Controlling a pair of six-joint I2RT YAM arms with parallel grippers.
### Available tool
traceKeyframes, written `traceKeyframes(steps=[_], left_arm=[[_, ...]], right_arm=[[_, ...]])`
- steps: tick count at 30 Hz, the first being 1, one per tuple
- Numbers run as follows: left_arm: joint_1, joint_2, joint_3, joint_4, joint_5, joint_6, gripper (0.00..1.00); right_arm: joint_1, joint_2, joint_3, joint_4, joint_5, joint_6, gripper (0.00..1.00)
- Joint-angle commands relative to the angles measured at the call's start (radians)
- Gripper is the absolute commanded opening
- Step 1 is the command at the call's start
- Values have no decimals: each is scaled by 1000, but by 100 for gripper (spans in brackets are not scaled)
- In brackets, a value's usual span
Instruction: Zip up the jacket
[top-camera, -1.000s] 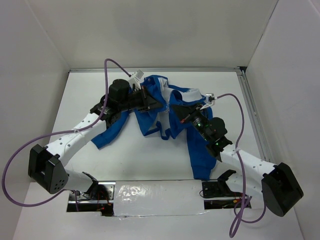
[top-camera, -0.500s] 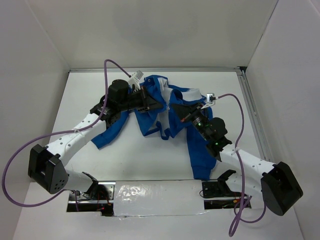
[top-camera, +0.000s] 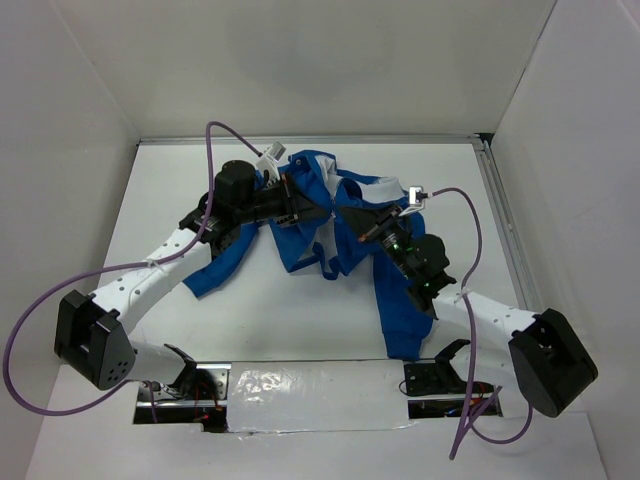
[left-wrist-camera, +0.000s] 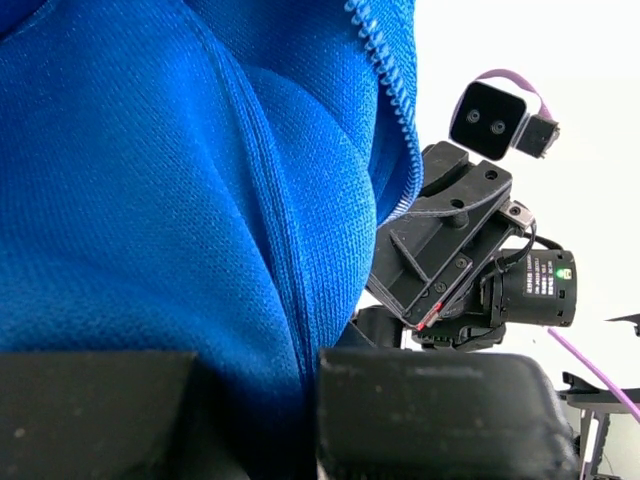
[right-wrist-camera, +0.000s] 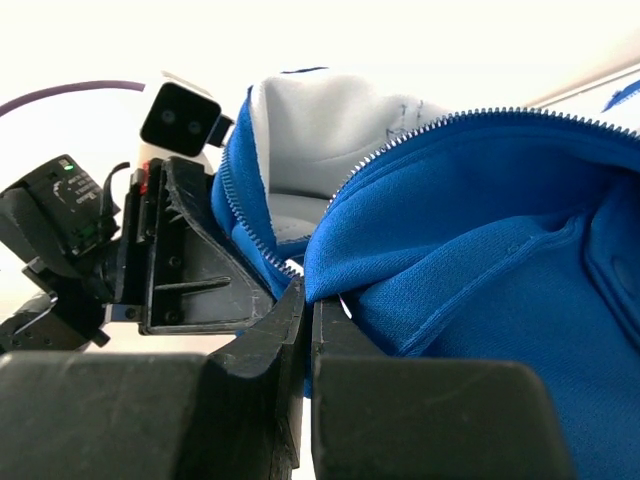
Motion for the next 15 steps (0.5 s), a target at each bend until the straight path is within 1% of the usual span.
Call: traceKeyframes(steps=[1, 7, 13, 15], left_arm=[[-5, -34, 1, 57, 15, -27, 0], [-5, -41, -18, 44, -13, -57, 0], [-6, -34, -21, 47, 16, -85, 0], [-5, -32, -31, 54, 33, -94, 0]], right_arm=[[13, -12, -5, 151, 1, 18, 0], [14, -67, -42, 154, 54, 13, 0], [17, -81, -54, 122, 54, 13, 0], [17, -95, -71, 126, 97, 16, 0]])
